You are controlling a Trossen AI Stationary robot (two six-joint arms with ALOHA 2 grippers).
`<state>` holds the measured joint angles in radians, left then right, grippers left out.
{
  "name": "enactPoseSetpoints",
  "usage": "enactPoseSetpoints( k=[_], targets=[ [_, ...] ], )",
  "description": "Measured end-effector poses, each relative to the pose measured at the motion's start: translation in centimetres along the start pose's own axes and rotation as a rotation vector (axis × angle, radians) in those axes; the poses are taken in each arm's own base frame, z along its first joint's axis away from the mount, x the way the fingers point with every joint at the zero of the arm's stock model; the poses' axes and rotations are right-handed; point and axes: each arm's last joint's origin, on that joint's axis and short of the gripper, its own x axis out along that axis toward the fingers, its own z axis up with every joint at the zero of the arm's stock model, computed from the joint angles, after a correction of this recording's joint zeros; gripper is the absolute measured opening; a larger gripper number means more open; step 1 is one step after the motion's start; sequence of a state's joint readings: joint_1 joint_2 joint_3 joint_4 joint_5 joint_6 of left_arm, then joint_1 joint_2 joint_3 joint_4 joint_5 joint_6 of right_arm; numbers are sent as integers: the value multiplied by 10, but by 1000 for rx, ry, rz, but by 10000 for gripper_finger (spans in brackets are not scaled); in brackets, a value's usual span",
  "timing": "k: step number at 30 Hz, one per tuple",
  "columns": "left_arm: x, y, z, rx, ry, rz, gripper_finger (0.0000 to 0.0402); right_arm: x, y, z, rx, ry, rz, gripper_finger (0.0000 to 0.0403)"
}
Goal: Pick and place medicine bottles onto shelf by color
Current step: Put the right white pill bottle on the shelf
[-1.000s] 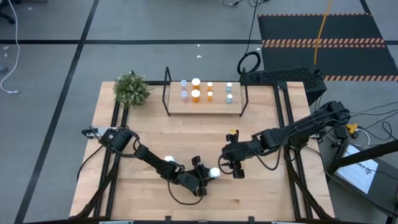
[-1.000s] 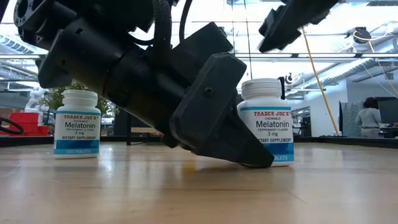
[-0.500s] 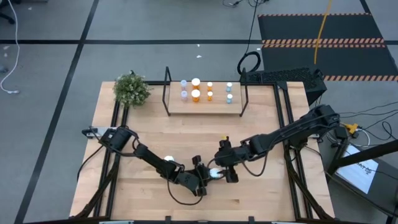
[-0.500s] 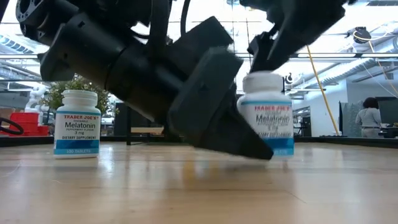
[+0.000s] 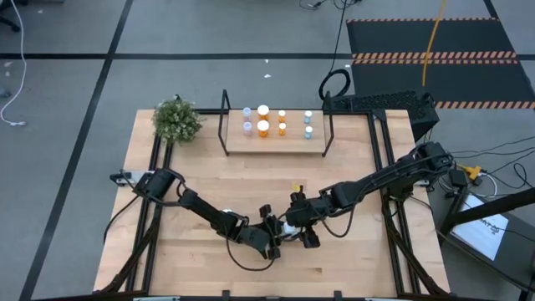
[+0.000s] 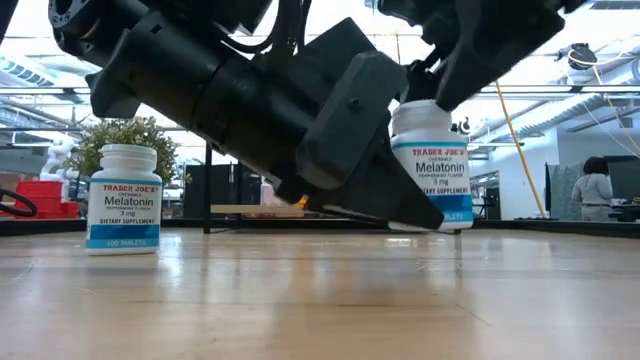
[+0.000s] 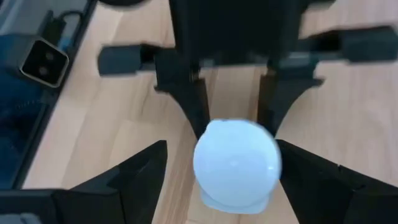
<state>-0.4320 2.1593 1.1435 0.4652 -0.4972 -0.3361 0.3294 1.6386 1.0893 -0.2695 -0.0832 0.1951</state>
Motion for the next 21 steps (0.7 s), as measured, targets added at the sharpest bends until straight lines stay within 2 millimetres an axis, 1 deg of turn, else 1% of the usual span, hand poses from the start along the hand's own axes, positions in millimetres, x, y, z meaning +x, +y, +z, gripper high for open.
enactPoseSetpoints(
  k=[3,7,16,18,21],
  targets=[
    [0,1,1,-10,-2,-4,177,4,-1,-4,-6,33,-7,277],
    [1,2,2,-22,-2,-4,177,2,-5,0,-21,8,-14,260],
    [3,5,3,-52,8,-18,177,2,-11,-2,-23,30,-24,181],
    [3,5,3,-51,9,-19,177,2,-10,-2,-24,30,-22,174],
    [3,5,3,-51,8,-18,177,2,-11,-2,-25,32,-24,179]
  ],
)
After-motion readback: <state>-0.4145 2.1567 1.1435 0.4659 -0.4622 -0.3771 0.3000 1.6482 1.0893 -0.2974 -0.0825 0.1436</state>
